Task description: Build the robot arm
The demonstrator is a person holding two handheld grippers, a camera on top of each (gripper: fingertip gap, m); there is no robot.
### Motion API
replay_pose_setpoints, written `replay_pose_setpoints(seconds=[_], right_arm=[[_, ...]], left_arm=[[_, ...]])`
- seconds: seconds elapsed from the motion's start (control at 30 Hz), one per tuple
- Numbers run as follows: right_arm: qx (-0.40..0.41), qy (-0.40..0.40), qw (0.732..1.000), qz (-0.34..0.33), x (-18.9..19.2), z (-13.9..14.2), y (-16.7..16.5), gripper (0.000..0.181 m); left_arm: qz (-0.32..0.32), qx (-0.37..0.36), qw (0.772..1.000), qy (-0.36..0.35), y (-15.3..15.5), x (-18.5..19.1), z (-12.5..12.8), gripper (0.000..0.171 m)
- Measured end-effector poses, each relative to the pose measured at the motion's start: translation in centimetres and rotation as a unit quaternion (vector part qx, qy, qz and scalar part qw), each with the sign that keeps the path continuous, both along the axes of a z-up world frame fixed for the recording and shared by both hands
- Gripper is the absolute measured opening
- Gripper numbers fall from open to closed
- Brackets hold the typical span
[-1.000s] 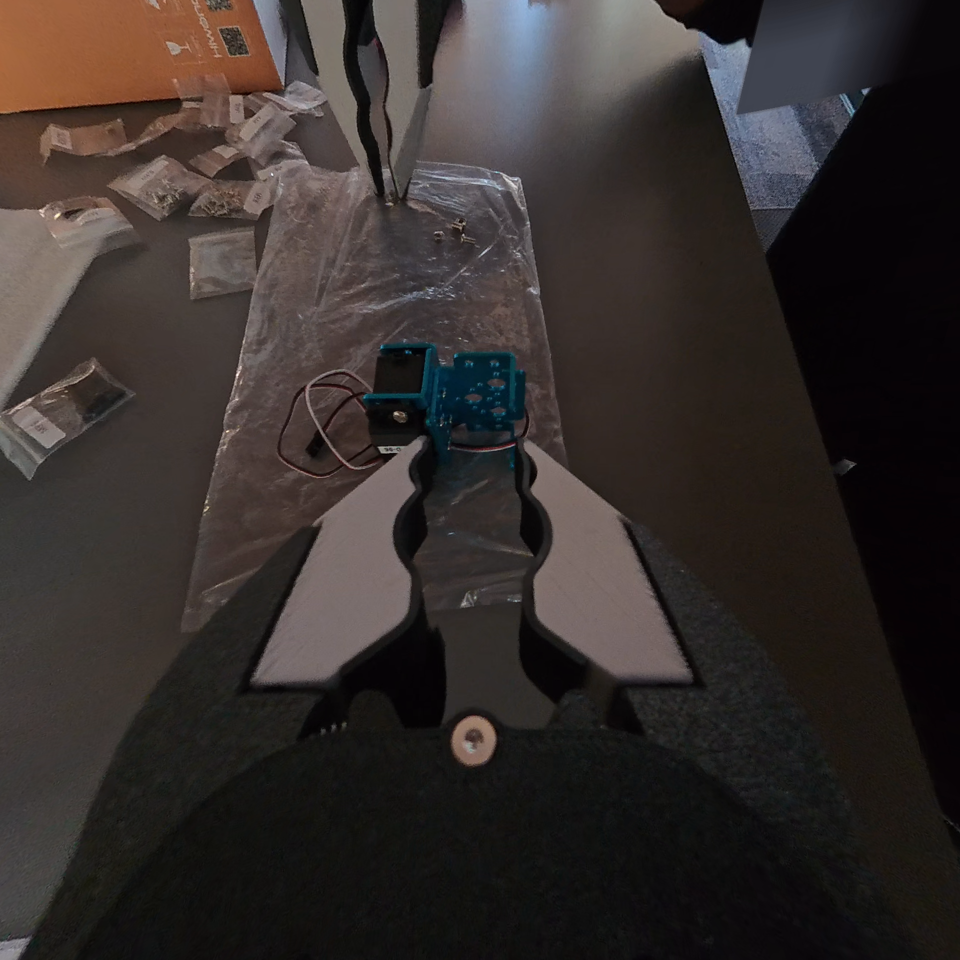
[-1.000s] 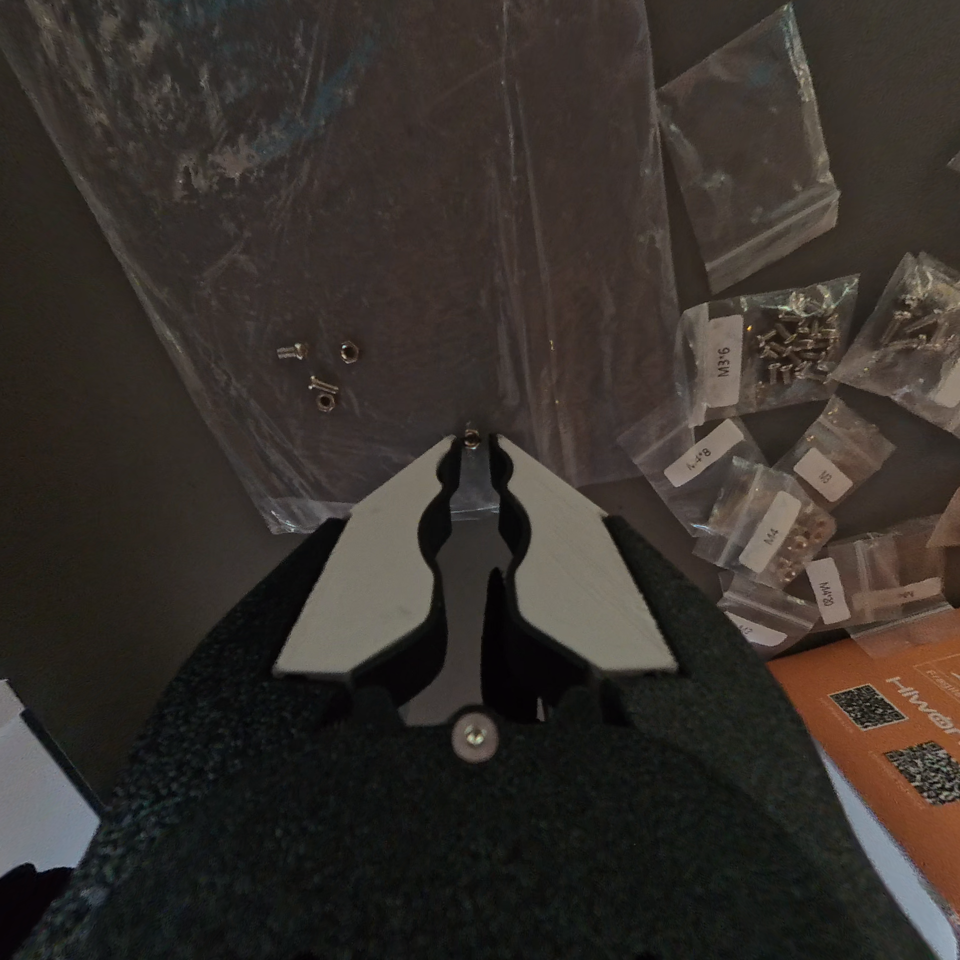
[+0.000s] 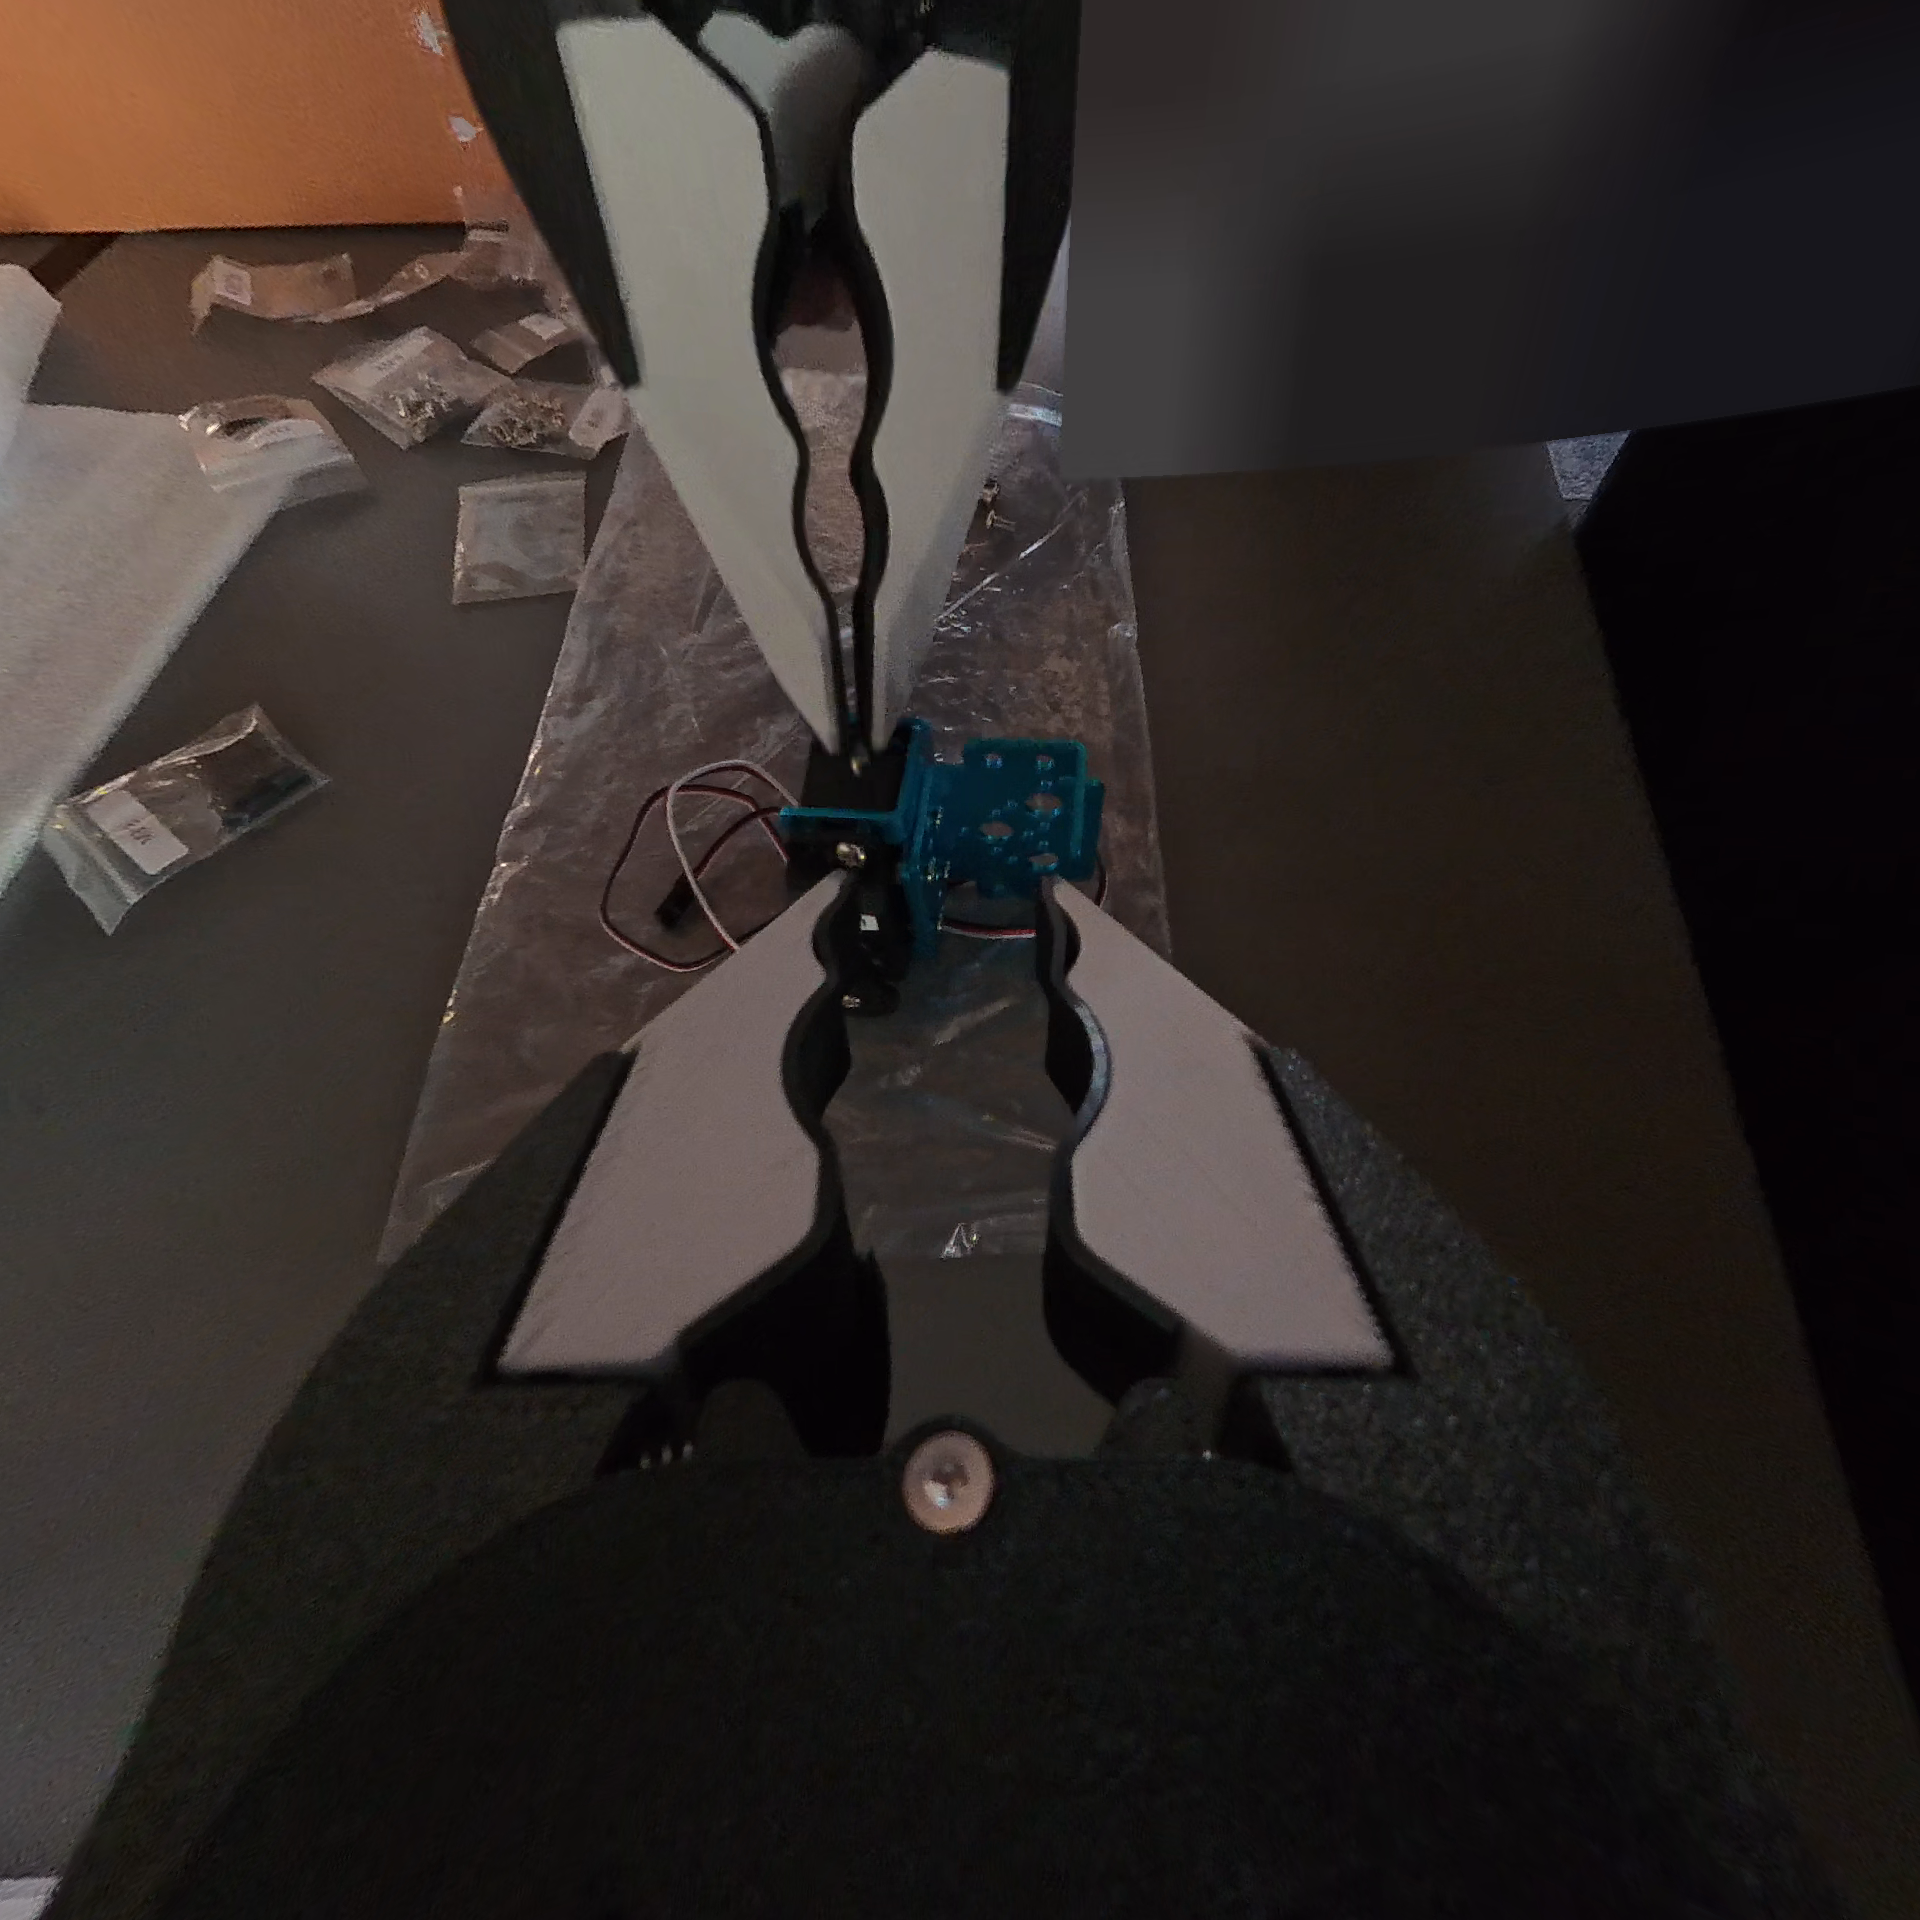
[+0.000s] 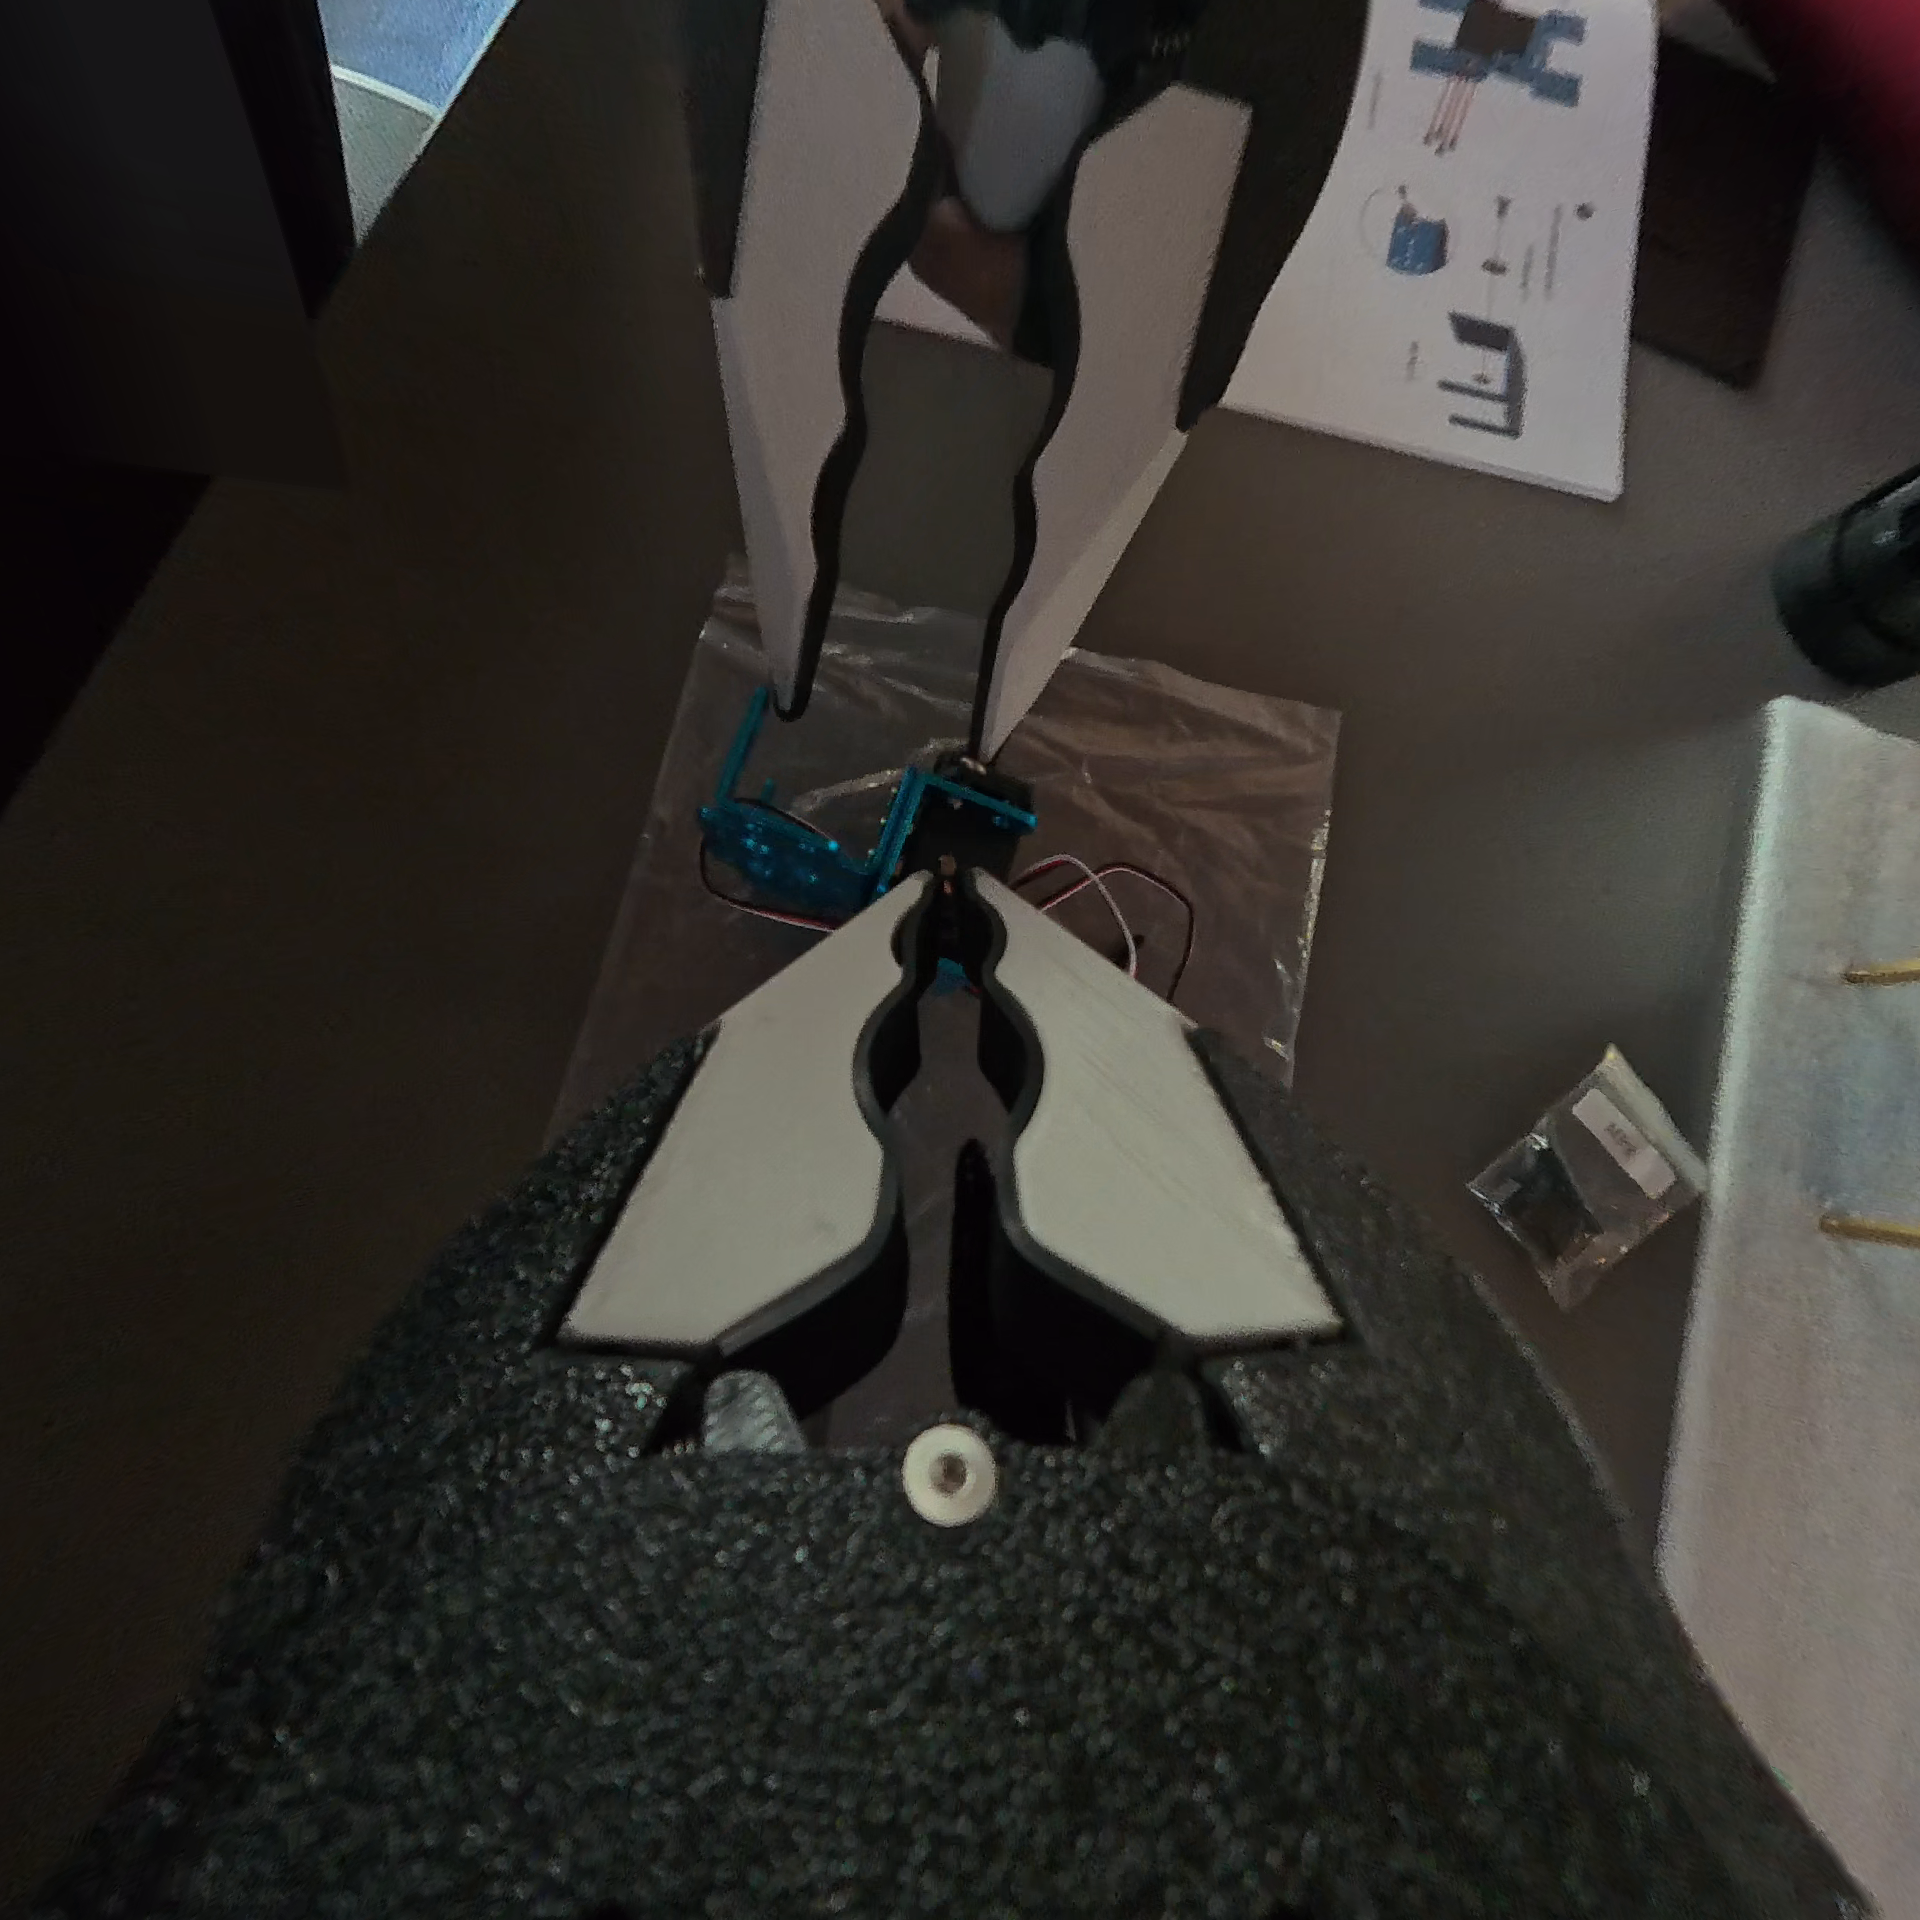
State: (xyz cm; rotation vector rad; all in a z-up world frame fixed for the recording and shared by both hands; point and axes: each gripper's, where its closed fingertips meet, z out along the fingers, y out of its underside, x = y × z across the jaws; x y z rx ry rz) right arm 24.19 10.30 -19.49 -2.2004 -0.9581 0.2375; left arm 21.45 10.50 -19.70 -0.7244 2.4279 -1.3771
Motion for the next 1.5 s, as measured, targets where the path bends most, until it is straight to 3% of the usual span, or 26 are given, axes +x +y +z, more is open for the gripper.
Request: replay_pose_setpoints(seconds=[0.37,0.8,1.07,1.27,1.5], right_arm=[[-0.023,0.008,0.999,0.032,-0.7,0.0,0.7,0.001],[0.068,-0.097,0.993,-0.008,0.1,0.0,0.7,0.001],[0.026,0.009,1.0,-0.012,0.0,0.0,0.5,0.0],[0.034,-0.032,0.998,-0.031,0.5,0.1,0.8,0.007],[0.028,-0.017,0.999,-0.034,0.6,0.0,0.7,0.007]], left_arm=[[0.037,0.034,0.998,-0.041,0.0,1.0,-0.1,0.027],[0.077,0.035,0.994,-0.063,0.2,2.1,0.0,0.018],[0.078,0.03,0.994,-0.075,-0.1,2.1,0.1,0.012],[0.069,0.023,0.995,-0.064,0.0,1.9,0.0,0.011],[0.057,0.026,0.996,-0.07,-0.1,1.7,0.1,0.015]])
